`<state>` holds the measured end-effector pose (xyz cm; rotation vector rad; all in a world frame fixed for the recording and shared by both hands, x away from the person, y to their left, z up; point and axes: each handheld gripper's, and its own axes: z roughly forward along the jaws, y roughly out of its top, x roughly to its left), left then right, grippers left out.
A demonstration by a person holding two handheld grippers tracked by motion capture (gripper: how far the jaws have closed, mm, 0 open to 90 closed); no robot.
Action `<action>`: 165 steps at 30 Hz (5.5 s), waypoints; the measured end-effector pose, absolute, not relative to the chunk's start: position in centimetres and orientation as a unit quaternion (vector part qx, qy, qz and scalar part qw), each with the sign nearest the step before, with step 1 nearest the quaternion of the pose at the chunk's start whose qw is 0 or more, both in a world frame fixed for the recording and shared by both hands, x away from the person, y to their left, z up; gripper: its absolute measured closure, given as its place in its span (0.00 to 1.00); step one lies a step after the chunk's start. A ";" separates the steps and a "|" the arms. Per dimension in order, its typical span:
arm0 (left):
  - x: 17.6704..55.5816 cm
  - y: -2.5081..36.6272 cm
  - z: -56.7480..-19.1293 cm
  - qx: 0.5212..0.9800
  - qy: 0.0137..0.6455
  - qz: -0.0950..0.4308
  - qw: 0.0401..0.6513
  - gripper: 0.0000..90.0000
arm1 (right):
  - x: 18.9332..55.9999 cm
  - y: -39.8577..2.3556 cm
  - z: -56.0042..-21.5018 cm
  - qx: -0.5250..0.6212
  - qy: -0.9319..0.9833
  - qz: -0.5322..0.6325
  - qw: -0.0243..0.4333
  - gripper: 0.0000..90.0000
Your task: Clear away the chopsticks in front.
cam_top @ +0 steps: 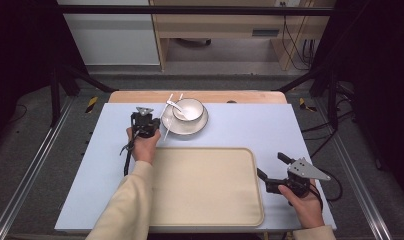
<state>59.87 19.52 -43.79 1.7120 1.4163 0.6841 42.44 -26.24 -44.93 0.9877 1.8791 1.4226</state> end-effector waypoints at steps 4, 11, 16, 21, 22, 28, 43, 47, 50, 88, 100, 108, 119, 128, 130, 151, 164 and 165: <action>58.2 20.8 -43.2 0.664 0.566 0.275 0.404 0.96 | 42.4 -26.2 -44.9 0.371 0.702 0.536 0.288 0.08; 55.5 21.6 -43.2 0.657 0.576 0.282 0.396 0.95 | 42.4 -26.2 -44.8 0.367 0.698 0.546 0.283 0.08; 52.3 21.8 -43.1 0.643 0.584 0.294 0.400 0.96 | 42.1 -26.3 -44.5 0.365 0.694 0.553 0.283 0.08; 49.1 22.0 -43.5 0.625 0.593 0.297 0.412 0.95 | 42.0 -26.3 -44.4 0.368 0.691 0.556 0.281 0.08; 48.4 21.9 -43.6 0.627 0.593 0.304 0.403 0.95 | 42.0 -26.3 -44.4 0.367 0.691 0.556 0.282 0.08; 44.5 22.0 -44.5 0.619 0.596 0.318 0.400 0.95 | 42.0 -26.3 -44.4 0.366 0.692 0.555 0.282 0.08; 37.9 20.9 -45.6 0.592 0.605 0.320 0.426 0.95 | 42.0 -26.1 -44.4 0.365 0.693 0.554 0.281 0.08; 36.4 20.1 -46.5 0.597 0.604 0.314 0.425 0.95 | 42.0 -26.1 -44.4 0.365 0.695 0.553 0.281 0.08; 35.6 19.4 -47.2 0.598 0.604 0.311 0.425 0.95 | 41.9 -25.9 -44.5 0.365 0.696 0.553 0.278 0.08; 35.1 18.9 -47.9 0.606 0.607 0.298 0.418 0.74 | 42.0 -26.0 -44.5 0.363 0.697 0.552 0.277 0.08; 40.8 18.4 -44.4 0.668 0.543 0.277 0.427 0.51 | 42.1 -25.9 -44.6 0.361 0.701 0.547 0.280 0.08; 46.2 18.4 -43.5 0.718 0.501 0.271 0.401 0.31 | 42.0 -25.9 -44.7 0.355 0.708 0.540 0.286 0.08; 52.0 18.3 -41.5 0.733 0.446 0.266 0.440 0.24 | 42.0 -25.3 -44.8 0.347 0.720 0.527 0.290 0.07; 56.9 17.0 -41.0 0.754 0.436 0.304 0.386 0.25 | 42.1 -25.4 -44.9 0.347 0.720 0.526 0.291 0.07; 57.1 17.0 -41.0 0.755 0.435 0.304 0.385 0.28 | 42.0 -25.4 -44.8 0.346 0.720 0.526 0.290 0.07; 62.3 16.9 -44.1 0.769 0.465 0.247 0.363 0.69 | 42.1 -25.3 -45.1 0.345 0.728 0.516 0.292 0.07; 62.8 15.7 -45.4 0.775 0.469 0.250 0.343 0.75 | 42.2 -25.4 -45.2 0.346 0.730 0.512 0.293 0.07; 62.9 15.6 -45.5 0.774 0.470 0.250 0.343 0.77 | 42.2 -25.4 -45.2 0.347 0.729 0.512 0.292 0.07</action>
